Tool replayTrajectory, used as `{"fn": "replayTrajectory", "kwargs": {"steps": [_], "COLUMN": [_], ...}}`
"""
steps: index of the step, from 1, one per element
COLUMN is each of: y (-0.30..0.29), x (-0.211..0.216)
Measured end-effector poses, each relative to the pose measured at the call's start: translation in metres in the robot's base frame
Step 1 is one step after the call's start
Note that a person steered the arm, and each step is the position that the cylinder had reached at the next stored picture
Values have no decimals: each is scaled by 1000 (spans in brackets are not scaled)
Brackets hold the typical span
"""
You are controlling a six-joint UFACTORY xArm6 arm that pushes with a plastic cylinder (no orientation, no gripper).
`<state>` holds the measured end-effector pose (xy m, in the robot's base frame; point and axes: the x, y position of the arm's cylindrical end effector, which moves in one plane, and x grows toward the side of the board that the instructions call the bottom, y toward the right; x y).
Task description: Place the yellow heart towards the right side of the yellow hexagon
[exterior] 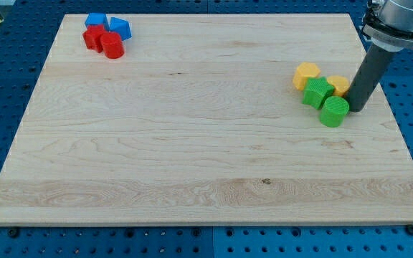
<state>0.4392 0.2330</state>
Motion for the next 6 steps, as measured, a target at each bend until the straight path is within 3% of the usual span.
{"fn": "replayTrajectory", "kwargs": {"steps": [3,6], "y": [-9,-13], "x": [-7,-45]}}
